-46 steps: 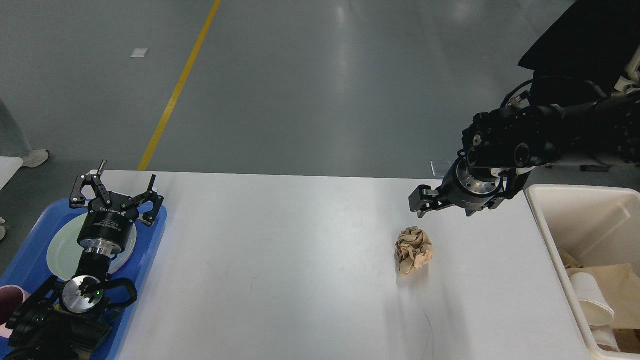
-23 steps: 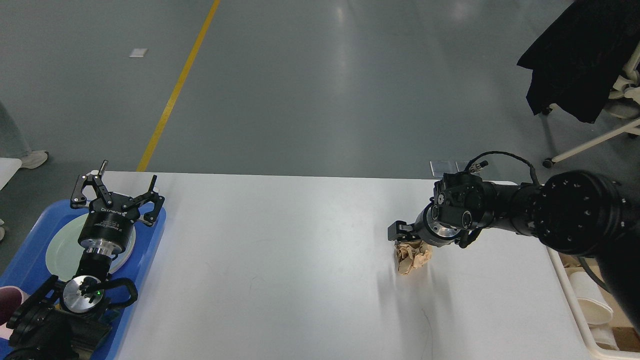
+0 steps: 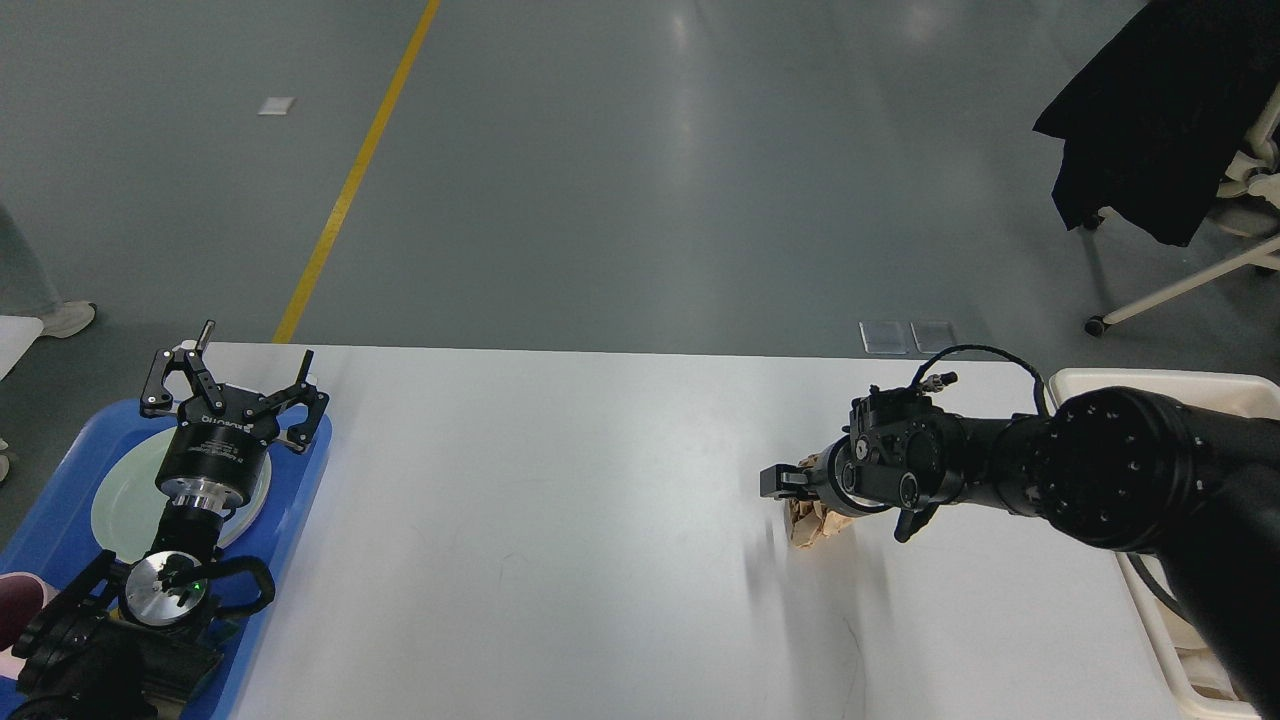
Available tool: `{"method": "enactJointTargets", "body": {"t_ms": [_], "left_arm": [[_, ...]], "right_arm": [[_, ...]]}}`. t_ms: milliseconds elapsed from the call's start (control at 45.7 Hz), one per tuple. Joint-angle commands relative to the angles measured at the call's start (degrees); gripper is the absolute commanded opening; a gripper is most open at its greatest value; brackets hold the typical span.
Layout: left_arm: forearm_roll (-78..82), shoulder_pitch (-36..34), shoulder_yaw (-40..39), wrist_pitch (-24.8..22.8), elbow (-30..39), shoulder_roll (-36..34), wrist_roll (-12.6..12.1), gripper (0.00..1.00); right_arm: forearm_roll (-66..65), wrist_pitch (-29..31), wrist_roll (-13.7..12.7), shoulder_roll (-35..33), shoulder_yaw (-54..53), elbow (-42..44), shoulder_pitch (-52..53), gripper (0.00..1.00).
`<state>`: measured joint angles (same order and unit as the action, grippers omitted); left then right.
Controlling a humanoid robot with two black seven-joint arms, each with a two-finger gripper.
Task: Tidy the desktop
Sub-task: 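Grasp the crumpled brown paper ball with the right gripper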
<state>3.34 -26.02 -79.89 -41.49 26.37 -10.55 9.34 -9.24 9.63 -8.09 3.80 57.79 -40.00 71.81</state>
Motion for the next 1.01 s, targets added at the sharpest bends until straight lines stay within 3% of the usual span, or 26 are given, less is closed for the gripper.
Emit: {"method": "enactJointTargets", "body": {"t_ms": [0,263,372,526,657,701,985], "left_arm": [[0.00,0.00,-0.01,0.00,0.00,0.00,0.06,0.96],[0.00,0.00,-0.01,0.00,0.00,0.00,-0.02,0.96],[0.00,0.00,-0.01,0.00,0.00,0.00,-0.02,0.96],[0.00,0.00,-0.01,0.00,0.00,0.00,0.06,0.96],[0.00,0.00,-0.01,0.00,0.00,0.00,-0.03,0.96],[0.00,0.00,-0.01,0.00,0.00,0.00,-0.03,0.96],[0.00,0.00,-0.01,0.00,0.00,0.00,0.06,0.96]], "right_arm": [[-2.01,-1.99,-0.08,0.15,-0.40,0.01,-0.27,0.93],[-1.92,-4.09,-0.08,0.15,-0.40,0.19,-1.15,0.89],[-1.92,-4.18,-0.17,0.33,-0.40,0.36,-1.68,0.79],[-1.31,-4.18,-0.17,0.24,-0.49,0.63,-1.94,0.50],[-1.04,-4.18,-0.26,0.24,-0.57,0.10,-2.20,0.09],[-1.04,-4.18,-0.26,0.24,-0.57,0.01,-2.20,0.00],[-0.78,-4.01,-1.84,0.06,-0.66,-0.43,-1.68,0.00]]}}
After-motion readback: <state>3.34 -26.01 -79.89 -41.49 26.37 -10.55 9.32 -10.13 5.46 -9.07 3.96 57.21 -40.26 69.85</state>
